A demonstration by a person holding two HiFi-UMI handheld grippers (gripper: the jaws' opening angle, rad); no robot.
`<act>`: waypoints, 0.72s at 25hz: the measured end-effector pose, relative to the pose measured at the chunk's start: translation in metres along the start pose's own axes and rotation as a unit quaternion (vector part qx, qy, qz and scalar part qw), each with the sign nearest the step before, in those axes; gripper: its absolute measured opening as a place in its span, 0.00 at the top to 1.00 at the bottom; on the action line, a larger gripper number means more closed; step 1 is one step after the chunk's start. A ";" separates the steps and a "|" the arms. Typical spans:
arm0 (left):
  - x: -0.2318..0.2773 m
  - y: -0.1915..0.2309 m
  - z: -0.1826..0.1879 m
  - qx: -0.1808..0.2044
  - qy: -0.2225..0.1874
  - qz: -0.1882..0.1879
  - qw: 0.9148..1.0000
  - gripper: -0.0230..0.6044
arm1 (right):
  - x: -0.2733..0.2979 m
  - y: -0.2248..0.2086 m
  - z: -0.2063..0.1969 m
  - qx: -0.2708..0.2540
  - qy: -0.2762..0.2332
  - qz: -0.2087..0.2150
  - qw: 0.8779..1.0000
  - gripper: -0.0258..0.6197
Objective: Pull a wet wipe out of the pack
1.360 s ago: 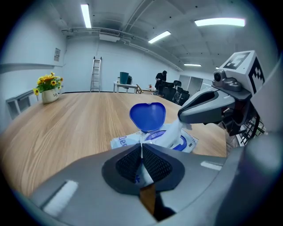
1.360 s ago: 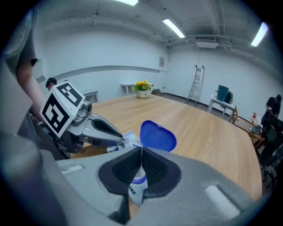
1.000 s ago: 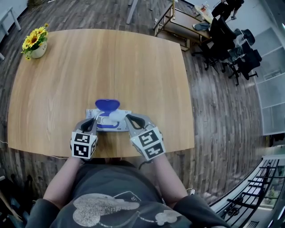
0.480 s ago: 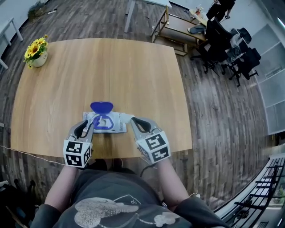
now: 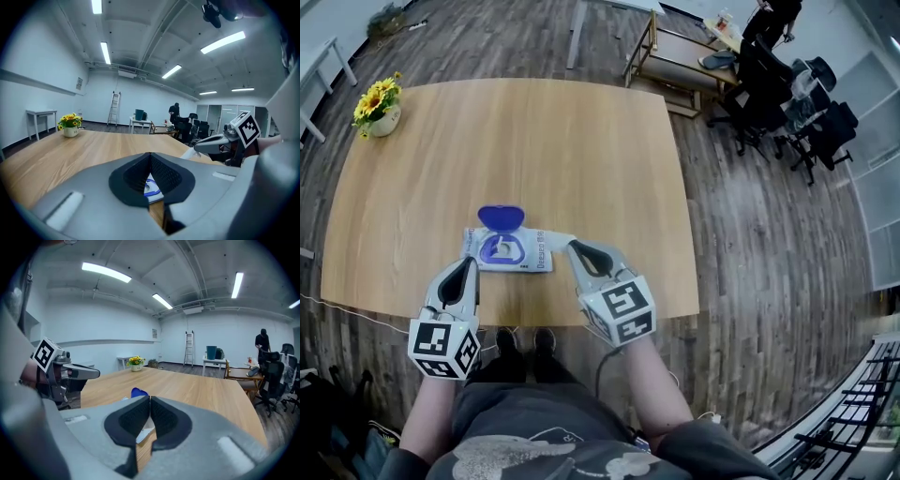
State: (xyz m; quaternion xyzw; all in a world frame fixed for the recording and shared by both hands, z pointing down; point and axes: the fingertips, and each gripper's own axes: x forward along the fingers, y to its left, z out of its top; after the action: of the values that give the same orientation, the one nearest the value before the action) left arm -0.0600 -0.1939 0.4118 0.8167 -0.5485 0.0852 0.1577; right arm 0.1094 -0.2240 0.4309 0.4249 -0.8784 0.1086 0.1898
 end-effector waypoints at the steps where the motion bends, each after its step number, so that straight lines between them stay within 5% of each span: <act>1: -0.004 -0.003 0.004 0.000 -0.006 -0.003 1.000 0.93 | -0.003 0.001 0.001 0.001 -0.004 0.000 1.000 0.96; 18: -0.155 0.005 -0.024 -0.011 -0.049 -0.028 0.998 0.93 | -0.074 0.103 0.003 -0.016 -0.033 -0.056 0.998 0.96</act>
State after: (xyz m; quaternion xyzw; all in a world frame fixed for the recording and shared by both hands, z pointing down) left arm -0.1234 -0.0524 0.3867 0.8333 -0.5333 0.0345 0.1414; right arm 0.0697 -0.1099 0.3936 0.4740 -0.8606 0.0690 0.1731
